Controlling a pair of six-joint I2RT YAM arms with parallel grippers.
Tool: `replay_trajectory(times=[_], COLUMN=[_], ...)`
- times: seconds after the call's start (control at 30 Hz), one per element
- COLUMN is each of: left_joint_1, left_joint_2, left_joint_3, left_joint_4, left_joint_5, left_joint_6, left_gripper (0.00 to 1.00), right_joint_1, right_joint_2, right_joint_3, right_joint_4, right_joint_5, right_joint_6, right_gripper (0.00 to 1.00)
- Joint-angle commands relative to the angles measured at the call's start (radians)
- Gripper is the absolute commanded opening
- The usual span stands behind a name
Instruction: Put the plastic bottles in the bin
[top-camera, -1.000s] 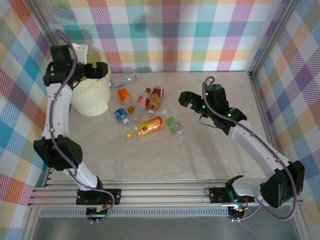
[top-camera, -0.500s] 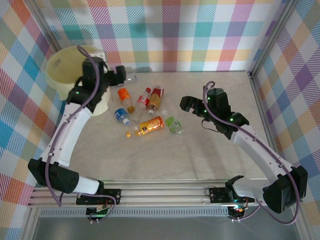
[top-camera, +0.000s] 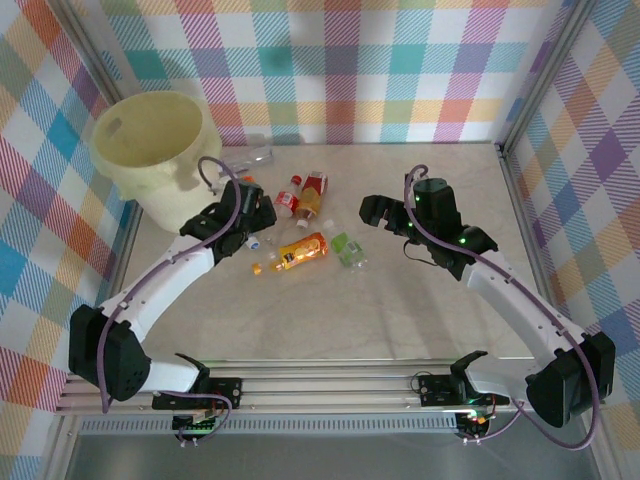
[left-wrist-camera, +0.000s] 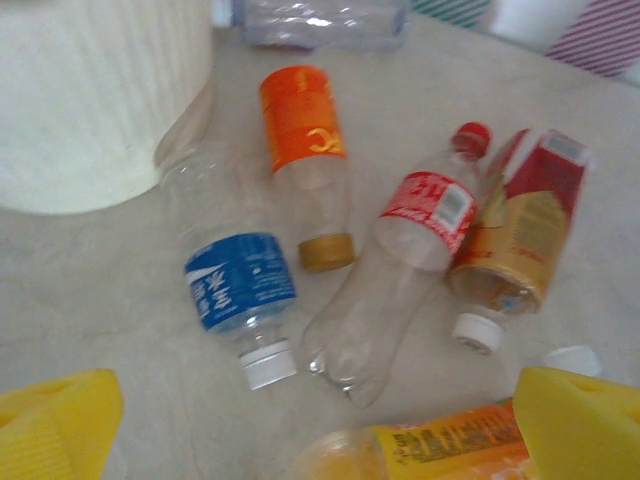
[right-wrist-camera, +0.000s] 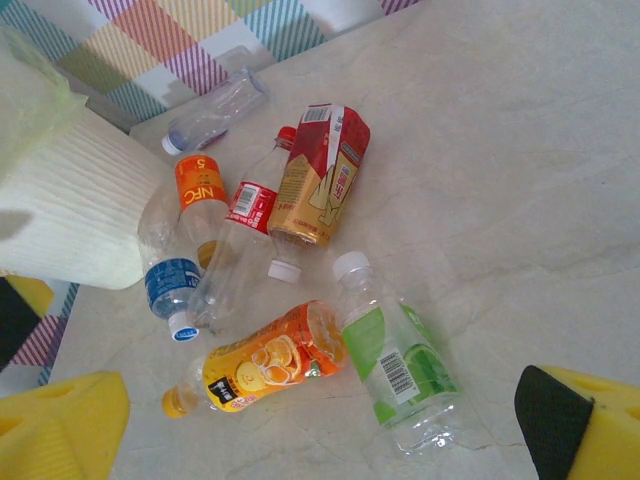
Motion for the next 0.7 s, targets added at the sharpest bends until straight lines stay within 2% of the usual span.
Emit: replay_trajectory(times=[0.0, 0.3, 0.47, 0.67], left_joint_1=[0.007, 0.067, 0.132, 0.168], left_joint_2=[0.022, 0.135, 0.195, 0.292], left_joint_3=[-0.046, -0.072, -0.144, -0.138], left_joint_4=[0.055, 0.076, 0.267, 0.353], left_joint_5=[-0.087, -0.093, 0.019, 0.031], left_joint_6=[-0.134, -0.216, -0.189, -0.142], left_gripper=[1.00, 1.00, 1.00, 0.97], right_joint_1=[0.001, 0.002, 0.002, 0.002], right_joint_2=[0.001, -0.007, -0.010, -0.013], right_joint_3=[0.011, 0.015, 0.015, 0.018], right_joint_4=[0.027, -0.002, -0.010, -0.015], right_joint_5=[-0.022, -0.021, -0.026, -0.027], right_joint_6=[-0.012, -0.010, -0.012, -0.017], right_gripper=[1.00, 1.00, 1.00, 1.00])
